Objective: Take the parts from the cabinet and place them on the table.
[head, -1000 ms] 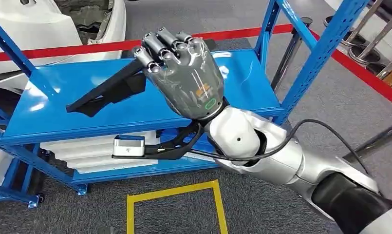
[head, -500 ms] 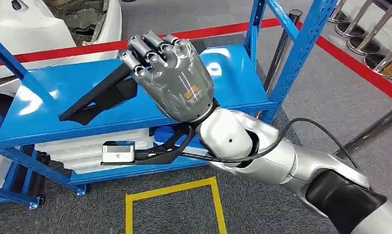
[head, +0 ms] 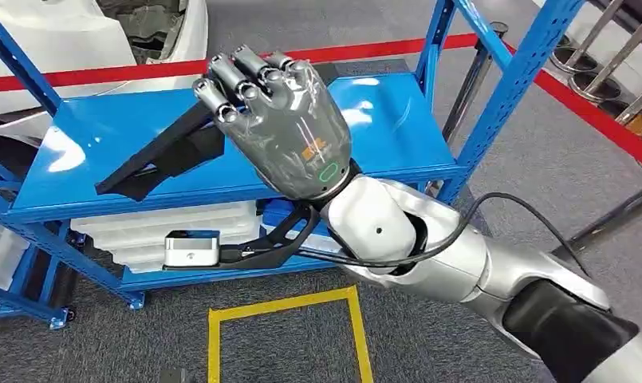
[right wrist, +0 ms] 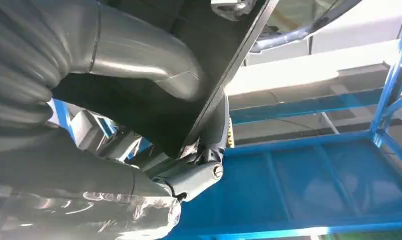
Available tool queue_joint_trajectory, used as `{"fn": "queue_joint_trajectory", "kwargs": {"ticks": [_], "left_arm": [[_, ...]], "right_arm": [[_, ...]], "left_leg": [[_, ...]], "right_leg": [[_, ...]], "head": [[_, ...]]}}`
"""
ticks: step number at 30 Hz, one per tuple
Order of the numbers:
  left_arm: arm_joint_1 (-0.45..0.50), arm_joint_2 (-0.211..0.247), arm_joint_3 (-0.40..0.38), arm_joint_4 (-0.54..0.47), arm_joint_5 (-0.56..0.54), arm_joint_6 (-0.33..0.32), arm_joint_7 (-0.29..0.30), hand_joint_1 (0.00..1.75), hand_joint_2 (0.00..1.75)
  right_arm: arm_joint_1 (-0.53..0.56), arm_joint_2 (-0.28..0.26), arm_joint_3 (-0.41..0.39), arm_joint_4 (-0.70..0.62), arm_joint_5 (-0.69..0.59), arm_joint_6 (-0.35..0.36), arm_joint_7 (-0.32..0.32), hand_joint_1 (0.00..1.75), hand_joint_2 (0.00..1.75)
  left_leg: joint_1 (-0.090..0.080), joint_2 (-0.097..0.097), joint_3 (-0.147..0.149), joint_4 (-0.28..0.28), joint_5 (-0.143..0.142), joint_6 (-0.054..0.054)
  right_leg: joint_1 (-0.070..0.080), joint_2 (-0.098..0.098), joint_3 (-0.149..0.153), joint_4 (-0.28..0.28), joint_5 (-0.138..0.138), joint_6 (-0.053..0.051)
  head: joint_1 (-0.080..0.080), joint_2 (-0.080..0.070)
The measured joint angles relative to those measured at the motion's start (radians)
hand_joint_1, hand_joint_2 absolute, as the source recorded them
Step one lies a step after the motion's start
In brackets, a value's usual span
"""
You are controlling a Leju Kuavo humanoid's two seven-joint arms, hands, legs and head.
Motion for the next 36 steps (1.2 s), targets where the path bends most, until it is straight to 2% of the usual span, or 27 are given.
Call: {"fn": "queue_joint_trajectory", "kwargs": {"ticks": [1, 2, 3, 5, 6, 7, 8, 9, 11, 12, 13, 14, 16, 17, 18, 21, 22, 23, 24, 26, 27, 28, 29, 31, 32, 33, 36], "left_arm": [[-0.001, 0.0, 0.0, 0.0, 0.0, 0.0, 0.0, 0.0, 1.75], [-0.001, 0.0, 0.001, 0.0, 0.0, 0.0, 0.0, 0.0, 1.75], [-0.002, 0.0, 0.002, 0.0, 0.0, 0.0, 0.001, 0.0, 1.75], [0.001, 0.0, 0.005, 0.0, 0.0, 0.0, 0.002, 0.0, 1.75], [0.001, 0.0, 0.006, 0.0, -0.002, 0.0, 0.002, 0.0, 1.75], [0.0, 0.0, 0.007, 0.0, -0.002, 0.001, 0.002, 0.0, 1.75], [0.001, 0.0, 0.008, 0.0, -0.004, 0.002, 0.002, 0.0, 1.75], [0.001, 0.0, 0.008, 0.0, -0.005, 0.002, 0.002, 0.0, 1.75], [0.002, 0.0, 0.008, 0.0, -0.005, 0.003, 0.002, 0.0, 1.75], [0.004, 0.0, 0.009, 0.0, -0.005, 0.003, 0.002, 0.0, 1.75], [0.005, 0.0, 0.01, 0.0, -0.005, 0.003, 0.003, 0.0, 1.75], [0.006, 0.0, 0.01, 0.0, -0.005, 0.003, 0.003, 0.0, 1.75], [0.005, 0.0, 0.011, 0.0, -0.005, 0.004, 0.003, 0.0, 1.75], [0.004, 0.0, 0.012, 0.0, -0.005, 0.004, 0.003, 0.0, 1.75], [0.004, 0.0, 0.013, 0.0, -0.006, 0.004, 0.003, 0.0, 1.75], [0.007, 0.0, 0.014, 0.0, -0.006, 0.005, 0.005, 0.0, 1.75], [0.006, 0.0, 0.014, 0.0, -0.006, 0.005, 0.004, 0.0, 1.75], [0.005, 0.0, 0.014, 0.0, -0.006, 0.006, 0.004, 0.0, 1.75], [0.004, 0.0, 0.015, 0.0, -0.006, 0.008, 0.004, 0.0, 1.75], [0.005, 0.0, 0.015, 0.0, -0.005, 0.01, 0.005, 0.0, 1.75], [0.006, 0.0, 0.015, 0.0, -0.005, 0.012, 0.005, 0.0, 1.75], [0.006, 0.0, 0.015, 0.0, -0.005, 0.013, 0.005, 0.0, 1.75], [0.006, 0.0, 0.015, 0.0, -0.005, 0.015, 0.005, 0.0, 1.75], [0.006, -0.001, 0.015, 0.0, -0.006, 0.018, 0.005, 0.0, 1.75], [0.006, -0.001, 0.015, 0.0, -0.006, 0.019, 0.005, 0.0, 1.75], [0.004, -0.001, 0.015, 0.0, -0.006, 0.019, 0.005, 0.0, 1.75], [0.006, -0.001, 0.015, 0.0, -0.007, 0.021, 0.008, 0.0, 1.75]], "right_arm": [[-0.002, 0.0, 0.0, 0.0, -0.001, 0.002, 0.0, 1.75, 1.75], [-0.002, 0.0, 0.001, 0.0, -0.003, 0.002, 0.0, 1.75, 1.75], [-0.004, 0.003, 0.001, 0.0, -0.005, 0.002, 0.001, 1.75, 1.75], [-0.003, 0.003, 0.002, 0.003, -0.011, 0.0, 0.002, 1.75, 1.75], [-0.003, 0.003, 0.003, 0.005, -0.012, -0.002, 0.002, 1.75, 1.75], [-0.004, 0.003, 0.003, 0.005, -0.015, -0.003, 0.002, 1.75, 1.75], [-0.004, 0.003, 0.003, 0.006, -0.017, -0.006, 0.002, 1.75, 1.75], [-0.006, 0.003, 0.004, 0.006, -0.018, -0.008, 0.003, 1.75, 1.75], [-0.005, 0.004, 0.006, 0.008, -0.018, -0.012, 0.003, 1.75, 1.75], [-0.005, 0.004, 0.007, 0.01, -0.018, -0.015, 0.004, 1.75, 1.75], [-0.004, 0.005, 0.009, 0.012, -0.019, -0.016, 0.005, 1.75, 1.75], [-0.002, 0.005, 0.009, 0.014, -0.021, -0.018, 0.005, 1.75, 1.75], [-0.002, 0.005, 0.009, 0.014, -0.021, -0.02, 0.005, 1.75, 1.75], [-0.001, 0.006, 0.009, 0.014, -0.021, -0.023, 0.006, 1.75, 1.75], [-0.002, 0.006, 0.009, 0.015, -0.021, -0.026, 0.006, 1.75, 1.75], [-0.001, 0.008, 0.009, 0.015, -0.021, -0.03, 0.008, 1.75, 1.75], [-0.001, 0.008, 0.009, 0.015, -0.021, -0.03, 0.007, 1.75, 1.75], [0.0, 0.008, 0.009, 0.015, -0.021, -0.031, 0.008, 1.75, 1.75], [-0.001, 0.008, 0.009, 0.015, -0.021, -0.032, 0.008, 1.75, 1.75], [0.004, 0.008, 0.009, 0.015, -0.021, -0.034, 0.008, 1.75, 1.75], [0.007, 0.007, 0.009, 0.016, -0.021, -0.035, 0.008, 1.75, 1.75], [0.01, 0.007, 0.009, 0.017, -0.021, -0.035, 0.008, 1.75, 1.75], [0.011, 0.006, 0.009, 0.018, -0.021, -0.036, 0.008, 1.75, 1.75], [0.011, 0.006, 0.009, 0.019, -0.021, -0.037, 0.008, 1.75, 1.75], [0.011, 0.006, 0.009, 0.019, -0.022, -0.039, 0.008, 1.75, 1.75], [0.012, 0.007, 0.009, 0.019, -0.023, -0.044, 0.009, 1.75, 1.75], [0.014, 0.006, 0.009, 0.021, -0.026, -0.054, 0.009, 1.75, 1.75]], "left_leg": [[0.0, 0.0, 0.0, 0.004, -0.001, -0.002], [-0.002, 0.0, -0.006, 0.006, -0.002, -0.007], [-0.007, -0.002, -0.014, 0.016, 0.0, -0.014], [-0.006, -0.001, -0.02, 0.013, 0.007, -0.025], [-0.005, 0.0, -0.02, 0.011, 0.009, -0.031], [-0.003, -0.001, -0.023, 0.017, 0.0, -0.036], [-0.004, -0.002, -0.029, 0.039, -0.025, -0.043], [-0.003, -0.002, -0.051, 0.094, -0.065, -0.047], [-0.001, -0.002, -0.112, 0.253, -0.142, -0.054], [-0.001, -0.002, -0.13, 0.305, -0.157, -0.056], [-0.001, -0.002, -0.125, 0.307, -0.148, -0.056], [-0.001, -0.002, -0.099, 0.267, -0.122, -0.054], [-0.001, -0.002, -0.007, 0.096, -0.038, -0.046], [-0.001, -0.004, 0.021, 0.021, -0.029, -0.039], [-0.007, -0.006, 0.024, 0.01, -0.028, -0.037], [-0.011, -0.007, 0.017, 0.007, -0.024, -0.026], [-0.003, -0.006, 0.016, -0.005, -0.016, -0.015], [0.0, -0.001, 0.018, -0.011, -0.008, -0.009], [0.001, -0.001, 0.014, -0.013, -0.004, -0.002], [-0.002, 0.002, 0.006, -0.013, 0.0, 0.003], [-0.003, 0.003, 0.002, -0.012, 0.003, 0.004], [-0.003, 0.003, -0.001, -0.01, 0.005, 0.003], [-0.003, 0.003, -0.004, -0.008, 0.005, 0.002], [-0.003, 0.003, -0.005, -0.001, 0.005, 0.001], [-0.003, 0.002, -0.006, 0.002, 0.003, -0.002], [-0.009, 0.002, -0.014, 0.009, 0.004, -0.01], [-0.008, 0.002, -0.023, 0.007, 0.016, -0.027]], "right_leg": [[0.0, 0.0, 0.046, -0.09, 0.04, -0.003], [0.001, 0.0, 0.066, -0.134, 0.034, -0.006], [0.005, 0.001, 0.067, -0.155, 0.036, -0.007], [0.008, 0.004, 0.055, -0.148, 0.037, -0.014], [0.007, 0.005, 0.054, -0.15, 0.041, -0.02], [-0.002, 0.001, 0.057, -0.162, 0.049, -0.032], [0.0, -0.001, 0.056, -0.164, 0.053, -0.037], [-0.001, -0.003, 0.052, -0.164, 0.056, -0.042], [0.001, -0.005, 0.046, -0.162, 0.058, -0.045], [0.001, -0.005, 0.042, -0.16, 0.06, -0.044], [0.001, -0.005, 0.04, -0.158, 0.06, -0.044], [0.001, -0.005, 0.039, -0.157, 0.061, -0.043], [0.001, -0.004, 0.04, -0.154, 0.061, -0.042], [0.001, -0.004, 0.039, -0.154, 0.062, -0.039], [0.008, -0.002, 0.032, -0.149, 0.065, -0.033], [0.004, -0.003, 0.026, -0.154, 0.076, -0.017], [0.01, -0.002, 0.026, -0.155, 0.078, -0.012], [0.005, -0.001, 0.02, -0.138, 0.053, -0.009], [0.005, -0.001, 0.001, -0.094, 0.014, -0.006], [0.003, 0.0, -0.063, 0.071, -0.071, 0.001], [0.003, 0.0, -0.085, 0.132, -0.091, 0.003], [0.002, 0.0, -0.09, 0.152, -0.089, 0.005], [0.002, 0.0, -0.07, 0.123, -0.067, 0.004], [0.001, 0.0, 0.027, -0.049, 0.019, -0.001], [0.0, -0.001, 0.067, -0.133, 0.042, -0.004], [0.006, 0.001, 0.073, -0.152, 0.03, -0.006], [0.008, 0.005, 0.062, -0.153, 0.037, -0.019]], "head": [[0.001, 0.0], [0.002, 0.0], [0.002, 0.0], [-0.002, 0.0], [-0.003, 0.0], [-0.002, 0.0], [-0.007, 0.0], [-0.014, 0.0], [-0.018, 0.0], [-0.018, 0.0], [-0.019, 0.0], [-0.021, 0.0], [-0.021, 0.0], [-0.022, 0.0], [-0.021, 0.0], [-0.022, 0.0], [-0.02, 0.0], [-0.021, 0.0], [-0.011, 0.0], [-0.003, 0.0], [-0.003, 0.0], [-0.002, 0.0], [0.0, 0.0], [0.001, 0.0], [0.003, 0.0], [0.002, 0.0], [-0.001, 0.0]]}}
